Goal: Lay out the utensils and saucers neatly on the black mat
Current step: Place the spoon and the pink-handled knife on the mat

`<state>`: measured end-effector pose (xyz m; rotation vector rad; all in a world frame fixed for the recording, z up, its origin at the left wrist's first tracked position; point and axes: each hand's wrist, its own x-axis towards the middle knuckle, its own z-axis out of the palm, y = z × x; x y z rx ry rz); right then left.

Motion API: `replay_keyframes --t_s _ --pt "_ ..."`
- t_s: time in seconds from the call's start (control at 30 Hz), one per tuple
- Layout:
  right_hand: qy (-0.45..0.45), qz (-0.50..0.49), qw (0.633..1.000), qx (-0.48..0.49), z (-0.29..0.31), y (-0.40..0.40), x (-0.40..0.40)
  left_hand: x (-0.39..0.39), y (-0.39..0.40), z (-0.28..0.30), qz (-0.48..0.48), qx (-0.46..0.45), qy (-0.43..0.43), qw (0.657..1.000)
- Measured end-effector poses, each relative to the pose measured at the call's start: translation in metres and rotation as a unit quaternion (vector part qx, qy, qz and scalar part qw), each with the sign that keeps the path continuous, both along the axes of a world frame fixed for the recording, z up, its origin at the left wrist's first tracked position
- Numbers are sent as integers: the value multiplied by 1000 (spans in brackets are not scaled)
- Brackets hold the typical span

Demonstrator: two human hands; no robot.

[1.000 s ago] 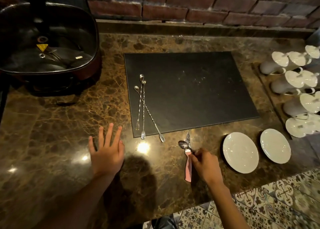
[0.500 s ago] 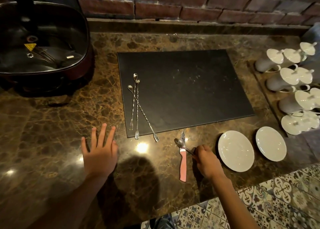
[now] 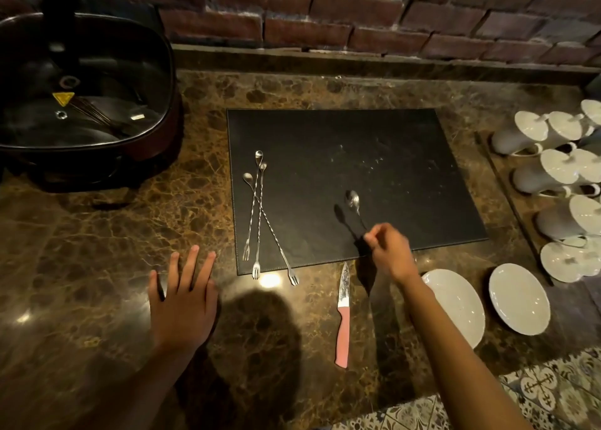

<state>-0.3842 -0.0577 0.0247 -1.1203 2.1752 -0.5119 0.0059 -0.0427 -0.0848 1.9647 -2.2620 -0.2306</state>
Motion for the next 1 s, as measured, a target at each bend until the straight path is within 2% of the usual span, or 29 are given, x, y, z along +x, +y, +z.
replay_keyframes --t_s 0.17,0.33,0.47,0.6,0.77,1.0 --pt "-3 -49 998 25 -16 -74 -12 -2 0 7 -7 7 -16 1000" --pt "37 -74 997 -13 -33 -80 -6 0 0 4 -8 10 -23 1000" --pt "56 -77 994 -45 -26 -42 4 0 0 4 -11 10 -25 1000" --pt "45 -29 998 29 -18 34 31 0 1 3 -5 9 -14 1000" --pt "39 -18 993 109 -17 124 78 1 0 -1 0 23 0 1000" --pt "81 -17 987 135 -17 137 93 2 -1 -5 -2 27 10 1000"
